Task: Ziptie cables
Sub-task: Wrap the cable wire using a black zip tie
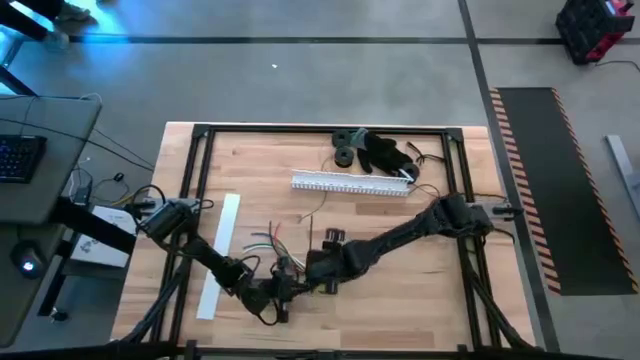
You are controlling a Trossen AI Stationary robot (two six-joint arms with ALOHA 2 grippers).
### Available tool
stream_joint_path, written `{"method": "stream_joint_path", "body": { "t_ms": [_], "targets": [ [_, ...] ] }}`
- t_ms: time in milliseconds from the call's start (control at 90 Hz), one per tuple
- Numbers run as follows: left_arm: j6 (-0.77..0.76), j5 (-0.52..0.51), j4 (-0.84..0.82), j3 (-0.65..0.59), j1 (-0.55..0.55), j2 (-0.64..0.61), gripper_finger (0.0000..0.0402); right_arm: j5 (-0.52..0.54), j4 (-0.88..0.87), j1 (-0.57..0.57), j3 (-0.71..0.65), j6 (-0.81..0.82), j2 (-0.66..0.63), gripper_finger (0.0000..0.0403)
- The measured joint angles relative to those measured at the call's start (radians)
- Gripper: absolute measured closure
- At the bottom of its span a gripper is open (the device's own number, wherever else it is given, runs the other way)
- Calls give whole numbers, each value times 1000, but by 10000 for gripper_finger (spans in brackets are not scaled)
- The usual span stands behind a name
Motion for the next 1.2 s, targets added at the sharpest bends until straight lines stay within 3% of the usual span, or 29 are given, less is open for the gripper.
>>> {"method": "stream_joint_path", "body": {
  "t_ms": [122, 278, 400, 589, 889, 1200],
  "targets": [
    [-4, 19, 2, 0, 1, 0, 402, -9, 359, -51, -222, 27, -83, 237],
    [-4, 22, 1, 0, 2, 0, 401, -62, 812, -105, -459, 48, -100, 237],
    [-13, 36, 4, 0, 4, 0, 402, -41, 1041, -128, -584, 71, -94, 237],
    [-72, 94, 4, 0, 22, 0, 401, 15, 1180, -139, -680, 147, -91, 237],
    [-21, 92, 2, 0, 22, 0, 401, 15, 1405, -144, -680, 130, 17, 237],
    [-18, 105, 2, 0, 32, -1, 401, -25, 1414, -214, -679, 192, 27, 238]
  ]
}}
